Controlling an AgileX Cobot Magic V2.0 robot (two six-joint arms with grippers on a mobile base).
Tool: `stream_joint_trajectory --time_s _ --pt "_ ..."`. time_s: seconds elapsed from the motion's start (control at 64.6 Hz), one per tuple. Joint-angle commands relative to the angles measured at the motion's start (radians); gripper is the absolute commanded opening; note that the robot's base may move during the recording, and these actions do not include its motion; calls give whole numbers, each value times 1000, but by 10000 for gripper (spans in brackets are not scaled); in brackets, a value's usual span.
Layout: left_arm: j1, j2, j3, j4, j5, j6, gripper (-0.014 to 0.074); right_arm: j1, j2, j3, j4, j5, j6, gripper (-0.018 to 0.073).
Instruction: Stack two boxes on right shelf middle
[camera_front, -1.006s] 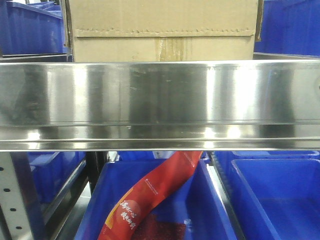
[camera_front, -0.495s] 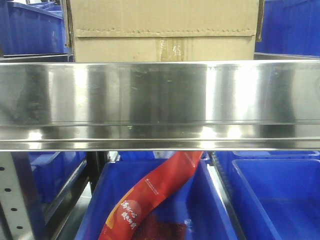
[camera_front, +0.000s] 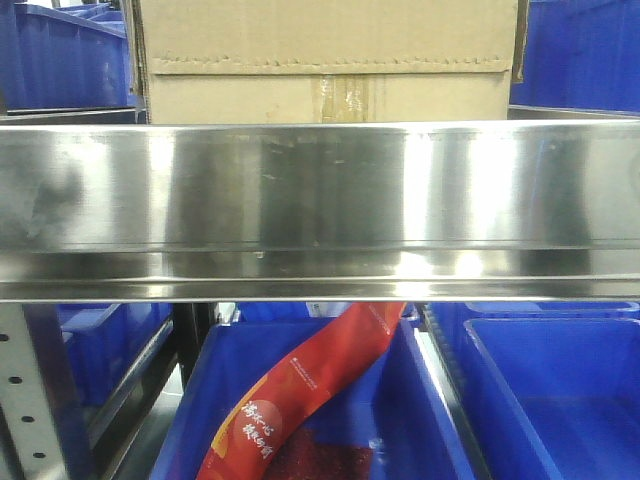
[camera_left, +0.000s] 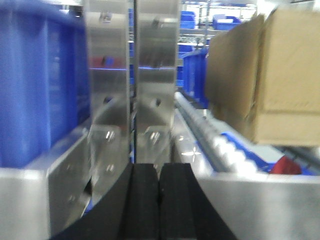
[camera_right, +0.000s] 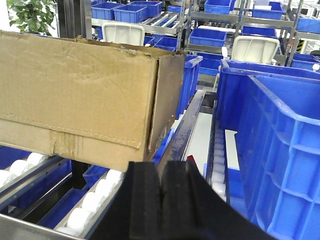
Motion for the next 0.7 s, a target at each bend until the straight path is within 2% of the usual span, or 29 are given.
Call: stream_joint_trajectory --time_s 0.0,0.015,0.077,0.681 --pt "5 -22 55 -9 -122 0 -111 -5 -4 6 -11 -24 -6 -153" --pt "5 -22 55 -9 -142 0 -111 -5 -4 6 -11 -24 -6 -153" --pt "5 -22 55 -9 -56 0 -111 -5 -4 6 -11 -24 -6 -153" --pt "5 -22 55 -9 -60 0 -111 -5 -4 6 -11 -24 -6 -153"
